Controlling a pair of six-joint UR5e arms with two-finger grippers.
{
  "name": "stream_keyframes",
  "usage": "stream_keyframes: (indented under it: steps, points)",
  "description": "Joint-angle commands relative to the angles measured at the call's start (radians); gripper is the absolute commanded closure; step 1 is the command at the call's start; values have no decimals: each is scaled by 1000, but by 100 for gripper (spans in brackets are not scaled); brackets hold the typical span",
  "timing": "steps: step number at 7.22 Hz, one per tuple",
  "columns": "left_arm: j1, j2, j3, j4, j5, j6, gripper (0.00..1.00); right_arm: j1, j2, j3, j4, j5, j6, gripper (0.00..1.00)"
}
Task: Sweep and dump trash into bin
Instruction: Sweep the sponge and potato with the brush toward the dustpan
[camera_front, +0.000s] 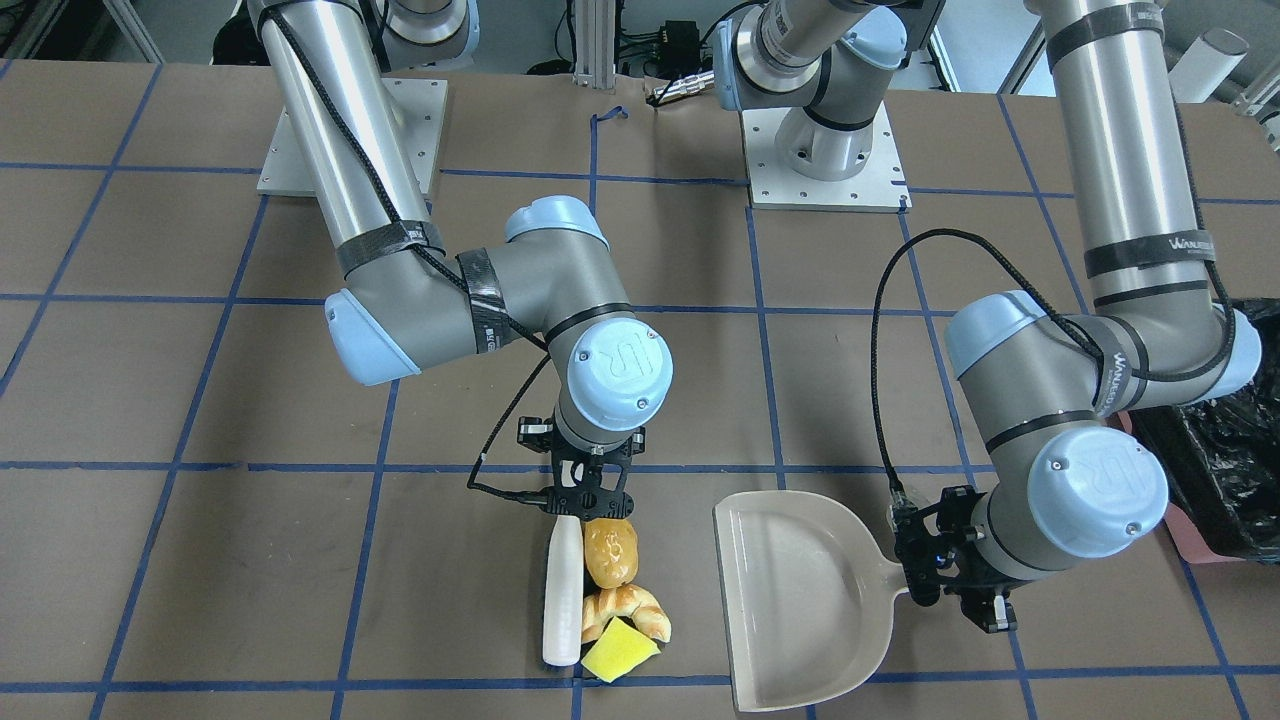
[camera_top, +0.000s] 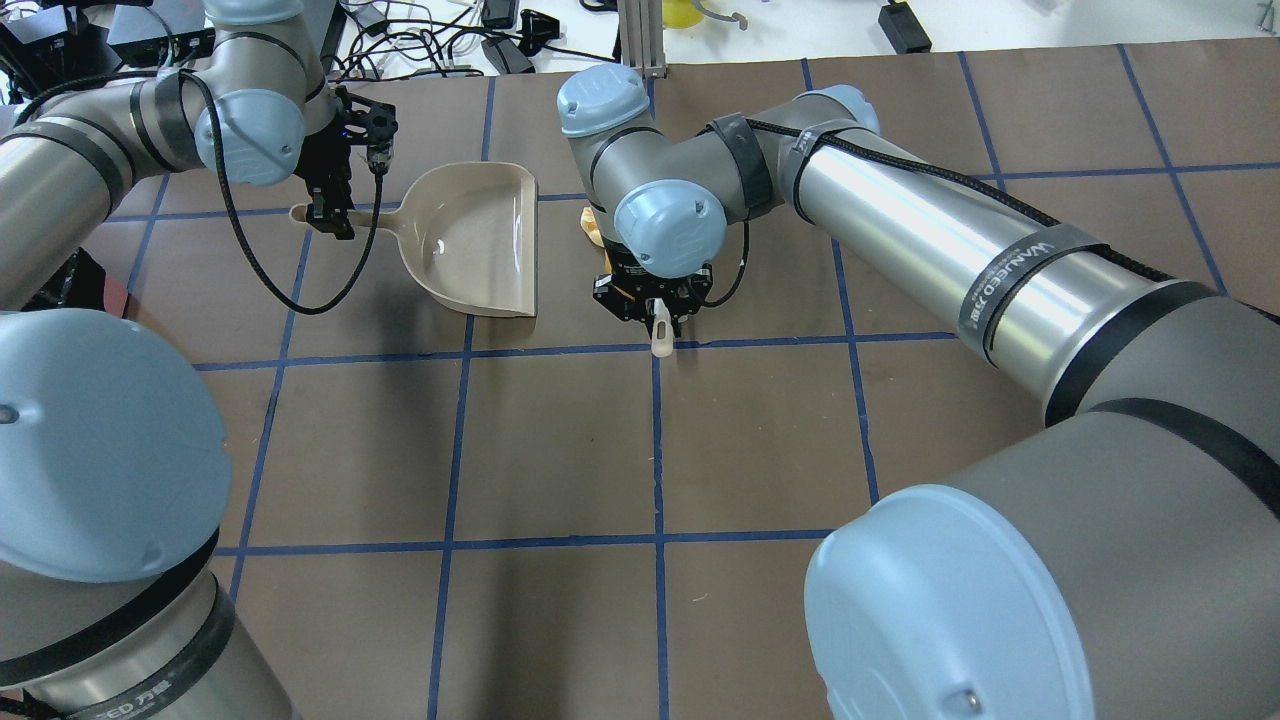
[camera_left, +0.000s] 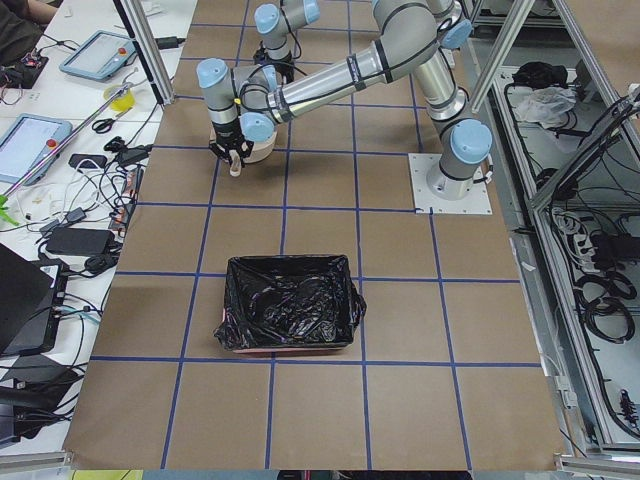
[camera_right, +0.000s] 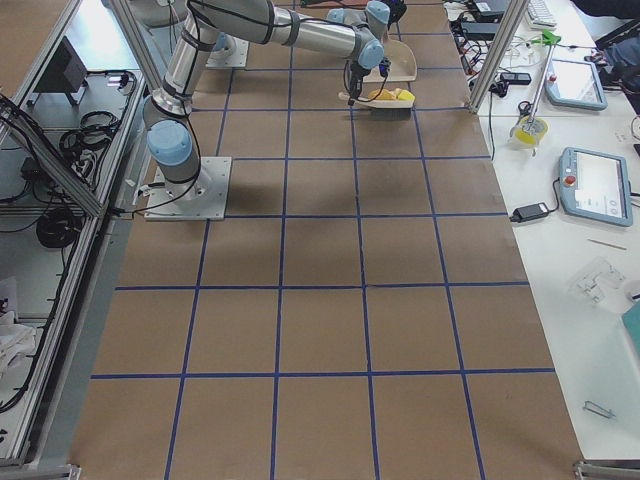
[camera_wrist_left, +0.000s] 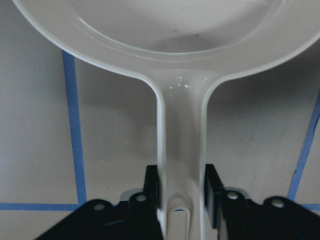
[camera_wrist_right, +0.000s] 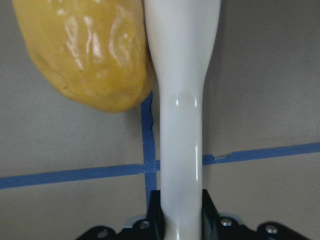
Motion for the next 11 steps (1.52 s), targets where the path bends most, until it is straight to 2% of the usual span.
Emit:
stream_keyframes:
  steps: [1,5,11]
  points:
    - [0,-2,-1,-1,4,-8,100,2,3,-12,-2,15,6,100]
    - [-2,0,-4,-1,10,-11,100,33,5,-15,-26,107,122,100]
    - [-2,1,-10,2,5,-22,100,60,7,-14,-153,273,358,100]
